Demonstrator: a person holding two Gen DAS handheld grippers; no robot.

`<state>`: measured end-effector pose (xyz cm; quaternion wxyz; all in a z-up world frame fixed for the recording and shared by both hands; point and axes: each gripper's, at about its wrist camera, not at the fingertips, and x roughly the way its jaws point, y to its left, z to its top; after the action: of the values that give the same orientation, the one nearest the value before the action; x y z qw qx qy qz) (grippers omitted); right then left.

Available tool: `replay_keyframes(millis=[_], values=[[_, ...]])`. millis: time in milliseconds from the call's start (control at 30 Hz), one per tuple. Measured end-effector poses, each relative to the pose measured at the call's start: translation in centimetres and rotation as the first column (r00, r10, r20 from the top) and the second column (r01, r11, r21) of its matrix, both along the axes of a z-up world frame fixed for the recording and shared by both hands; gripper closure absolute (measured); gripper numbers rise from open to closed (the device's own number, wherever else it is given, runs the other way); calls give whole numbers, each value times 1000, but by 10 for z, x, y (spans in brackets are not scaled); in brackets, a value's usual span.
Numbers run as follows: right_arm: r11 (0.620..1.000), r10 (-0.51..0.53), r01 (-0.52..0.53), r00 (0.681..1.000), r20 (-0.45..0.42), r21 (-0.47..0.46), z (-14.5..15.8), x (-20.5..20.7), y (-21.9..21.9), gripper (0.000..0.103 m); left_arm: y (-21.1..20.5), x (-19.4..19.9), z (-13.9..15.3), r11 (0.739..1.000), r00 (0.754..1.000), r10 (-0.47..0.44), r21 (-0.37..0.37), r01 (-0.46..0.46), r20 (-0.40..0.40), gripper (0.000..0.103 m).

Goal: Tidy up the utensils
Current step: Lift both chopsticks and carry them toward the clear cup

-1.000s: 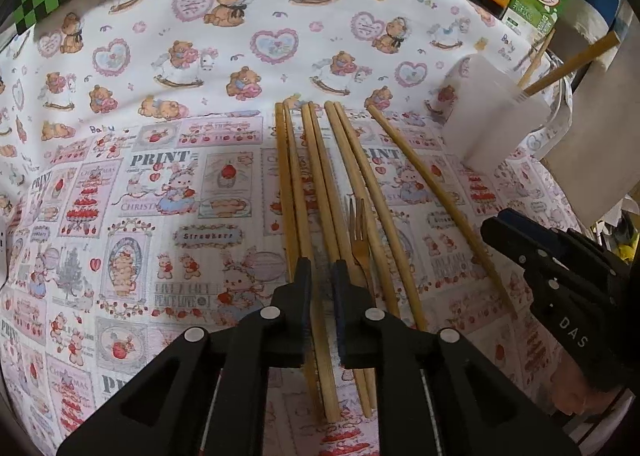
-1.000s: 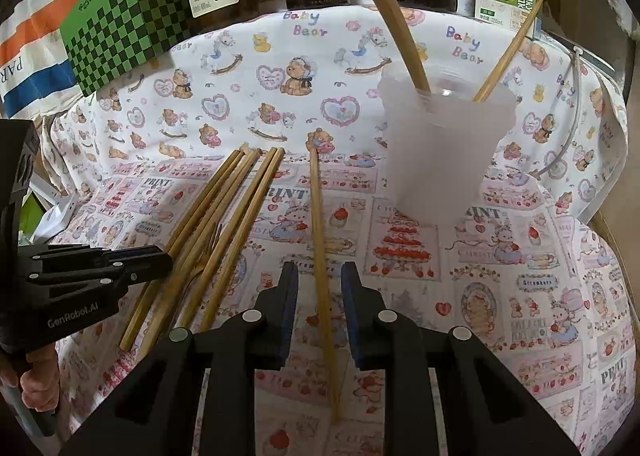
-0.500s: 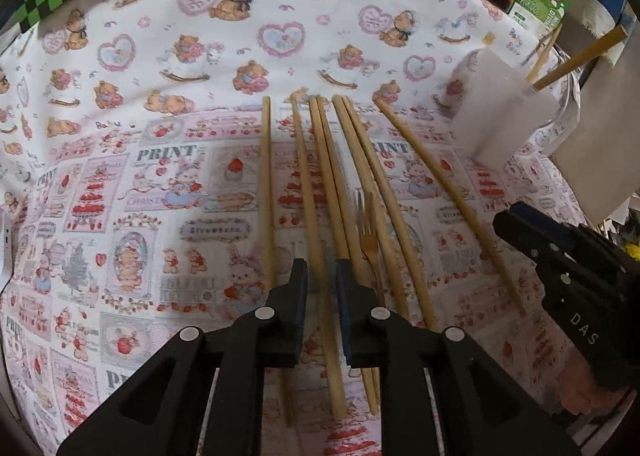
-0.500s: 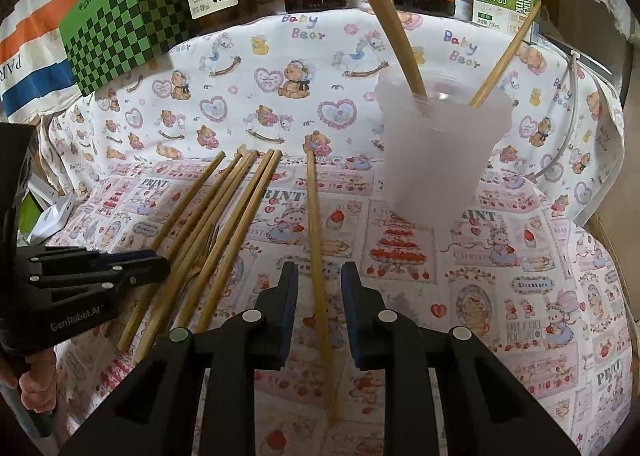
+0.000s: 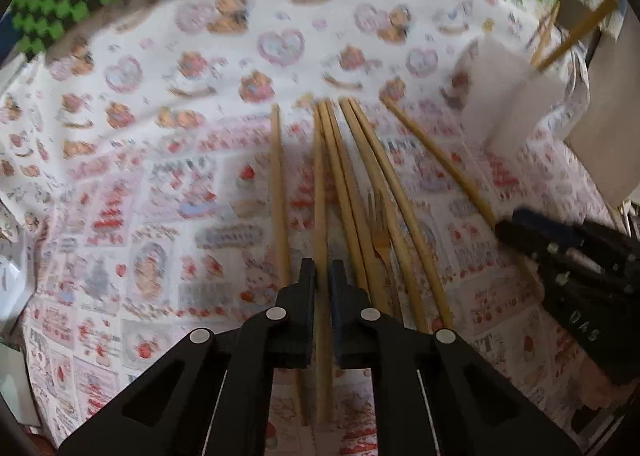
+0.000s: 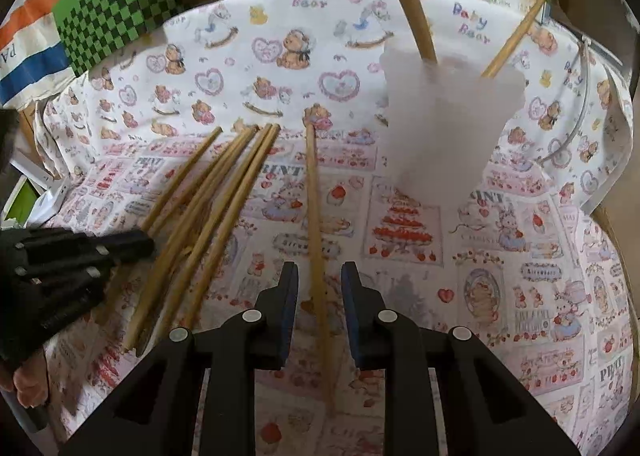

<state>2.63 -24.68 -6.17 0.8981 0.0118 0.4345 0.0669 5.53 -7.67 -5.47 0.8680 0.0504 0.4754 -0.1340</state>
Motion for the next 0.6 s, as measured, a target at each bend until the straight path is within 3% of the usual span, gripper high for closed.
replay_keyframes(millis=[167, 367, 533, 600], values=[[1000, -2, 2, 1000, -17, 11, -4, 2, -1, 79, 16, -12, 34, 995, 991, 33, -100, -20, 130, 97], [1000, 0, 0, 1000, -16, 17, -5, 3, -1, 79, 38, -26, 66, 975, 952, 107, -218, -43, 287, 97], [1000, 9, -10, 1000, -8, -19, -5, 3, 3, 81, 46, -31, 78, 974, 927, 130, -221, -53, 351, 97], [998, 13, -13, 1000, -2, -63, -5, 2, 7, 91, 51, -36, 83, 971, 916, 134, -236, -45, 377, 97]])
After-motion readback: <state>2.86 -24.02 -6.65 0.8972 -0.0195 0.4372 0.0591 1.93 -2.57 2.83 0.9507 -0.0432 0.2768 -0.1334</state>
